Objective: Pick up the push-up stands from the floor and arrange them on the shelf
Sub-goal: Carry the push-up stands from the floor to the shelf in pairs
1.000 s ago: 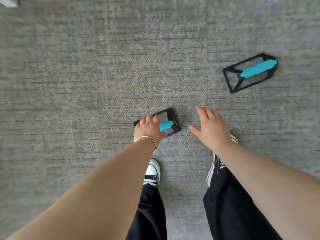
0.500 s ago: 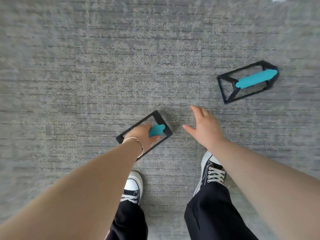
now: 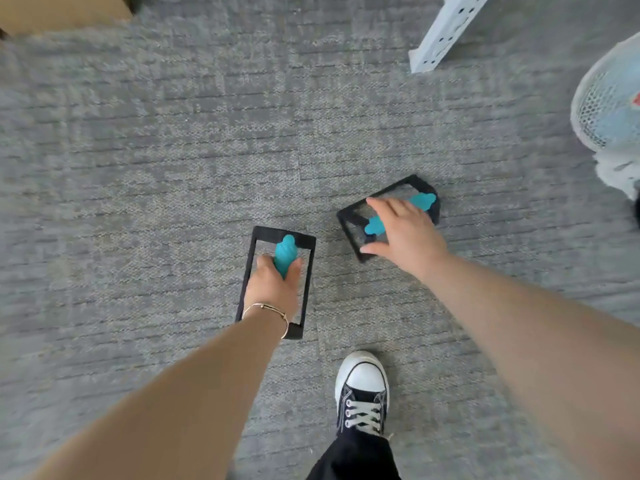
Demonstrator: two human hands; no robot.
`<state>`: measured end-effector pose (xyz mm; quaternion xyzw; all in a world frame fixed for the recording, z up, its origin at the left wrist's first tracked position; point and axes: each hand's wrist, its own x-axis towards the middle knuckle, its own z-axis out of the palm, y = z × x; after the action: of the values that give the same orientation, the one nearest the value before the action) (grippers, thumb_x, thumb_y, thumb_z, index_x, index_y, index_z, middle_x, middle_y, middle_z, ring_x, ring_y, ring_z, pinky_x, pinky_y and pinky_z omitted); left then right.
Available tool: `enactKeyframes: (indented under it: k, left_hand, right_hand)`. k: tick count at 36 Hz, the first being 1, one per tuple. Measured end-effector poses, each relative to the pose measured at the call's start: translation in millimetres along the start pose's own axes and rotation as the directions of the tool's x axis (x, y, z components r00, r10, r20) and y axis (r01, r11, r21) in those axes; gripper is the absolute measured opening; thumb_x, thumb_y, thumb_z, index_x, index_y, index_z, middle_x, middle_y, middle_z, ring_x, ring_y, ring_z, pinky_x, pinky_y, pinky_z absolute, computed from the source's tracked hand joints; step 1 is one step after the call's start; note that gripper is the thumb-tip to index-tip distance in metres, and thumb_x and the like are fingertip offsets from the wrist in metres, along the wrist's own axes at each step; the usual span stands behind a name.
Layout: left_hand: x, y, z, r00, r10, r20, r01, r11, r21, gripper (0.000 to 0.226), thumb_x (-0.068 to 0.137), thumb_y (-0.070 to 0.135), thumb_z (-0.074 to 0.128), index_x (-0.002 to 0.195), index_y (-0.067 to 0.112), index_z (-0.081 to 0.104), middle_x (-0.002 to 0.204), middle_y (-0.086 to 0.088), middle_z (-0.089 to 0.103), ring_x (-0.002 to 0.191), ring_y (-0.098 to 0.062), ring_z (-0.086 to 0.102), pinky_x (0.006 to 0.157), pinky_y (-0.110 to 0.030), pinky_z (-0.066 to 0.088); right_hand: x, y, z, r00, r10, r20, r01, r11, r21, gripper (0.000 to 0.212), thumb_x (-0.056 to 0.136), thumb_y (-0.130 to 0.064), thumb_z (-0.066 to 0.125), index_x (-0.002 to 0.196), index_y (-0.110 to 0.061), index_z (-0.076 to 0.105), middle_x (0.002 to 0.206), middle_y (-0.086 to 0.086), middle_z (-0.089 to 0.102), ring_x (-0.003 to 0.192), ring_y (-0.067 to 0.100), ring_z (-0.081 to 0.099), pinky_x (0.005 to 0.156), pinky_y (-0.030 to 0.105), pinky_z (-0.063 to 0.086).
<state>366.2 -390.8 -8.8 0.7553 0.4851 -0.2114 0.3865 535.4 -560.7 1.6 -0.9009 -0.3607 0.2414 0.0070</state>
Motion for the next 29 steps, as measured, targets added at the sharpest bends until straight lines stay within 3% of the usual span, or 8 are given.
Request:
enactKeyframes:
  k: [8, 10, 13, 18, 22, 25, 29]
  left_hand:
    - [5.2, 12.5, 41.0, 0.999, -0.032, -0.018, 0.03, 0.996, -0.079, 0.039, 0.093, 0.05, 0.051, 0.1, 0.012, 0.045, 0.083, -0.005, 0.059, 0.074, -0.029, 0.056, 0.067, -0.033, 0.041]
    - [7.2, 12.1, 46.8, 1.0, -0.03, -0.01, 0.029, 0.996, -0.089, 0.038, 0.091, 0.052, 0.051, 0.098, 0.015, 0.045, 0.084, -0.006, 0.063, 0.075, -0.029, 0.064, 0.069, -0.036, 0.05]
    - [9.3, 13.7, 48.9, 1.0, -0.024, -0.001, 0.024, 0.995, -0.093, 0.038, 0.09, 0.054, 0.052, 0.098, 0.017, 0.046, 0.086, -0.007, 0.067, 0.077, -0.031, 0.069, 0.075, -0.045, 0.056]
    - [7.0, 17.7, 36.0, 1.0, -0.016, -0.007, 0.016, 0.995, -0.094, 0.046, 0.087, 0.06, 0.051, 0.099, 0.016, 0.047, 0.084, -0.007, 0.067, 0.074, -0.03, 0.069, 0.073, -0.047, 0.057]
    - [-13.2, 25.4, 2.7, 1.0, -0.006, 0.019, 0.008, 0.996, -0.091, 0.043, 0.09, 0.057, 0.051, 0.099, 0.015, 0.048, 0.074, -0.003, 0.068, 0.06, -0.018, 0.071, 0.059, -0.036, 0.057]
    - [-40.0, 35.8, -30.8, 1.0, 0.012, 0.02, -0.01, 0.996, -0.089, 0.039, 0.092, 0.054, 0.051, 0.099, 0.015, 0.049, 0.072, -0.002, 0.07, 0.049, -0.008, 0.068, 0.042, -0.023, 0.047]
    - [-86.6, 55.3, -83.3, 1.0, 0.005, -0.003, -0.005, 0.991, -0.131, 0.042, 0.089, 0.058, 0.051, 0.096, 0.017, 0.048, 0.073, -0.002, 0.07, 0.056, -0.018, 0.072, 0.058, -0.039, 0.06]
  right_hand:
    - [12.1, 50.9, 12.7, 0.984, -0.127, 0.124, 0.147, 0.975, -0.167, 0.087, 0.077, -0.049, 0.071, 0.148, -0.018, 0.032, 0.149, 0.002, 0.042, 0.139, 0.024, 0.035, 0.115, 0.044, 0.025]
    - [14.4, 52.6, 17.1, 0.986, -0.134, 0.098, 0.153, 0.962, -0.226, 0.078, 0.081, -0.036, 0.072, 0.147, -0.017, 0.035, 0.147, 0.003, 0.045, 0.138, 0.024, 0.037, 0.115, 0.042, 0.025]
    - [20.9, 49.7, 19.4, 0.991, -0.133, 0.023, 0.134, 0.95, -0.283, 0.054, 0.086, -0.013, 0.057, 0.139, -0.014, 0.045, 0.136, 0.007, 0.054, 0.128, 0.028, 0.047, 0.11, 0.041, 0.032]
    - [28.6, 44.5, 9.5, 0.992, -0.11, 0.063, 0.124, 0.939, -0.322, 0.037, 0.086, -0.018, 0.059, 0.123, -0.015, 0.056, 0.12, 0.005, 0.062, 0.115, 0.027, 0.054, 0.098, 0.038, 0.037]
    - [8.9, 32.0, -13.4, 0.998, 0.008, 0.062, 0.005, 0.978, -0.211, 0.04, 0.086, -0.037, 0.065, 0.116, -0.012, 0.056, 0.112, 0.009, 0.063, 0.105, 0.031, 0.059, 0.091, 0.042, 0.046]
    - [-20.8, 14.7, -40.3, 0.988, 0.157, 0.003, -0.157, 0.986, 0.051, 0.04, 0.085, -0.04, 0.066, 0.11, -0.011, 0.056, 0.103, 0.01, 0.063, 0.092, 0.031, 0.062, 0.079, 0.043, 0.053]
    - [-72.0, -24.3, -94.3, 0.945, 0.326, -0.024, -0.303, 0.9, 0.313, 0.039, 0.086, -0.043, 0.065, 0.106, -0.011, 0.054, 0.092, 0.008, 0.062, 0.076, 0.026, 0.057, 0.063, 0.034, 0.045]
